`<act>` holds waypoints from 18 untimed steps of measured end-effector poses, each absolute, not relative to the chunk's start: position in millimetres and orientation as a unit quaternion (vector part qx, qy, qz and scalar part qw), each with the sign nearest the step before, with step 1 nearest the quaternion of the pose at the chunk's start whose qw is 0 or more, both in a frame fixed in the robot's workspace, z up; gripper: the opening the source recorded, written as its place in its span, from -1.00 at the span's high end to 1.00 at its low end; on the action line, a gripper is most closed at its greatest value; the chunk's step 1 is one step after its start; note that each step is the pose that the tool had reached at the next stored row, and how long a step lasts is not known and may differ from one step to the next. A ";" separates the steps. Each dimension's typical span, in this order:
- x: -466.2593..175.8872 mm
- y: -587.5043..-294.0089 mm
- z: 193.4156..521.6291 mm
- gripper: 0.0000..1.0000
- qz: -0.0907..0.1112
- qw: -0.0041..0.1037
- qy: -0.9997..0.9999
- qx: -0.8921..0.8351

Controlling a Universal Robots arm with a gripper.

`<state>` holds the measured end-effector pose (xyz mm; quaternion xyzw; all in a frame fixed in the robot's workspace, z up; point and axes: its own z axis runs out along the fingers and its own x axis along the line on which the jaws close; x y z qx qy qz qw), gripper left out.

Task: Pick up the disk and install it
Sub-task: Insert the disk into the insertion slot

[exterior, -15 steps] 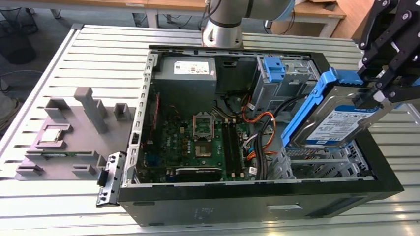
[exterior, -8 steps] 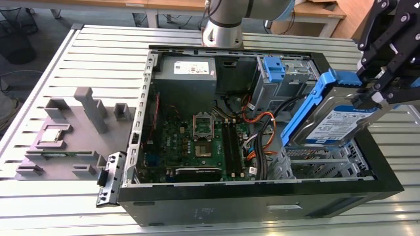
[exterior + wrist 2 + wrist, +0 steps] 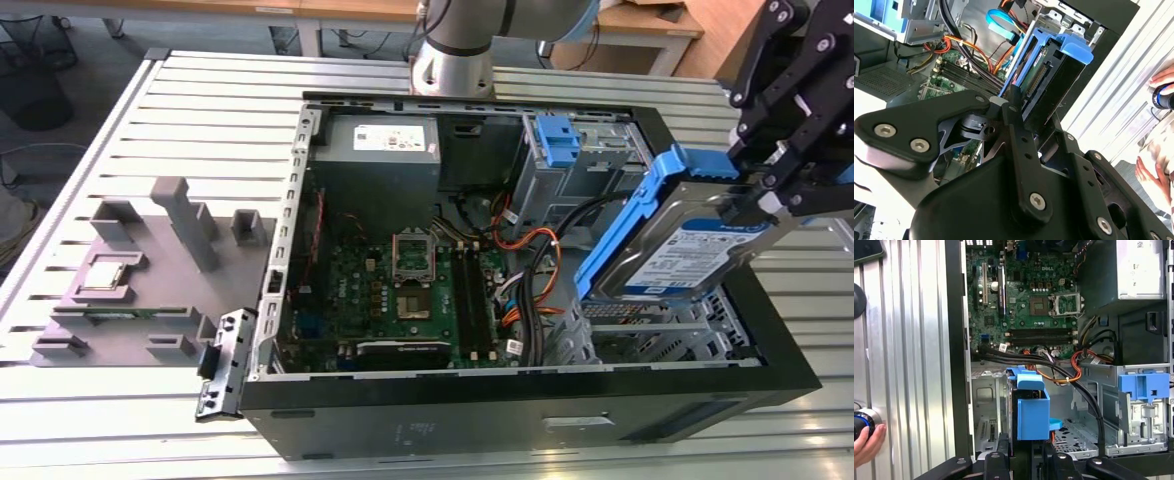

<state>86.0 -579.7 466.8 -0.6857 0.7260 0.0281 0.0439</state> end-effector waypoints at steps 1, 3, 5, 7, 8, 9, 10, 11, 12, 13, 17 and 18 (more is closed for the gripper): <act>88.0 -579.7 466.8 0.29 0.028 0.044 0.726 -0.686; 91.1 -579.9 466.4 0.29 0.028 0.044 0.726 -0.686; 91.9 -580.6 465.7 0.29 0.028 0.044 0.726 -0.686; 92.0 -582.3 464.7 0.29 0.028 0.044 0.726 -0.686; 92.0 -583.0 464.0 0.29 0.028 0.044 0.726 -0.686; 92.1 -583.5 463.2 0.29 0.028 0.044 0.726 -0.686; 92.1 -584.2 462.2 0.29 0.028 0.044 0.726 -0.686; 92.1 -584.6 461.2 0.29 0.028 0.044 0.726 -0.686; 92.1 -584.8 460.4 0.29 0.028 0.044 0.726 -0.686; 92.3 -584.8 459.8 0.29 0.028 0.044 0.726 -0.686; 95.9 -584.9 458.3 0.29 0.028 0.044 0.726 -0.686; 96.8 -584.8 458.0 0.29 0.028 0.044 0.726 -0.686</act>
